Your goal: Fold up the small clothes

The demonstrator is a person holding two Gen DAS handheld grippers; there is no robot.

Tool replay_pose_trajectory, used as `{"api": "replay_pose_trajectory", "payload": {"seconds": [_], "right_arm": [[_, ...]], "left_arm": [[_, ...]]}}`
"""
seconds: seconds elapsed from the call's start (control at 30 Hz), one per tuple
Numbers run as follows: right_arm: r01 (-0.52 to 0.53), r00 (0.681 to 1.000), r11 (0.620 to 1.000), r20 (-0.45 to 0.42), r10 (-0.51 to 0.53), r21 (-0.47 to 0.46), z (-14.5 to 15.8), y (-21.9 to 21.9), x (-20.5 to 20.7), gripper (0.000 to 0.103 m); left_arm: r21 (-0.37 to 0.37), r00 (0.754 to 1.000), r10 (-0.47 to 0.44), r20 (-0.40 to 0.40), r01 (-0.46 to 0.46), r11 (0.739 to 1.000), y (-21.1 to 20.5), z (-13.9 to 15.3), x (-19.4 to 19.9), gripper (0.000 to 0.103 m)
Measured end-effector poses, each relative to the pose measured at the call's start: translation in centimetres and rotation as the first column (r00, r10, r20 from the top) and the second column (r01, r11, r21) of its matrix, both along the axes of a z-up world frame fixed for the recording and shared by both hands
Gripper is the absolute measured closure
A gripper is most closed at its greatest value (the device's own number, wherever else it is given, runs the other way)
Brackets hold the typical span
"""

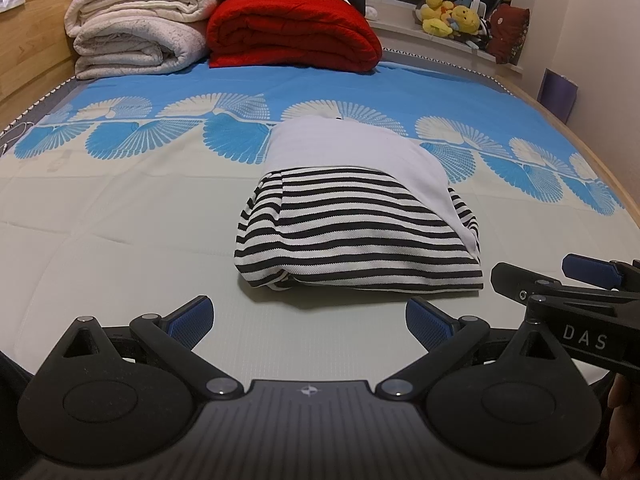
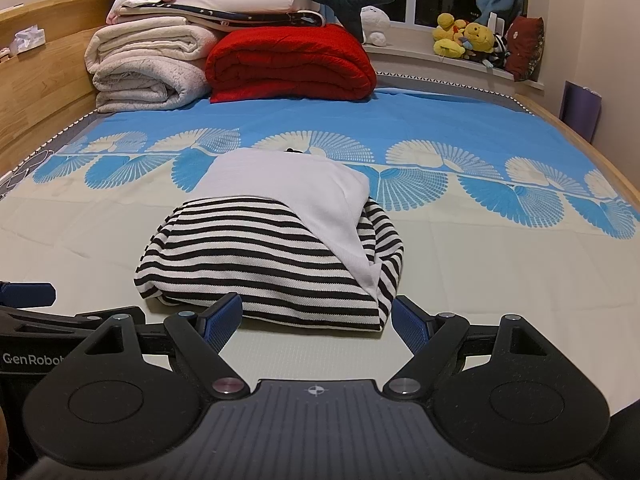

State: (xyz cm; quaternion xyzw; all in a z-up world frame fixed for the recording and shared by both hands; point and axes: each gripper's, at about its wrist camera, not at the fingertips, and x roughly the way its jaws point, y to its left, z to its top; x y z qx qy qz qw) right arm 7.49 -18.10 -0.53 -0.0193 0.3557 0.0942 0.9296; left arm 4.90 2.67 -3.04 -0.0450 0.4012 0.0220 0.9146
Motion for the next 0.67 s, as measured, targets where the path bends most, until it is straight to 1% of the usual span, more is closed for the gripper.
{"api": "replay_pose_trajectory", "payload": {"seconds": [0.67], "right_arm": [[-0.002,1.000,1.000,-0.001,0.002,0.000,0.00,-0.14,0.02,0.020]], "left_arm": [[-0.001,1.000,0.001,0.001,-0.001,1.000,-0.21,-0.04,0.10,0.001]]}}
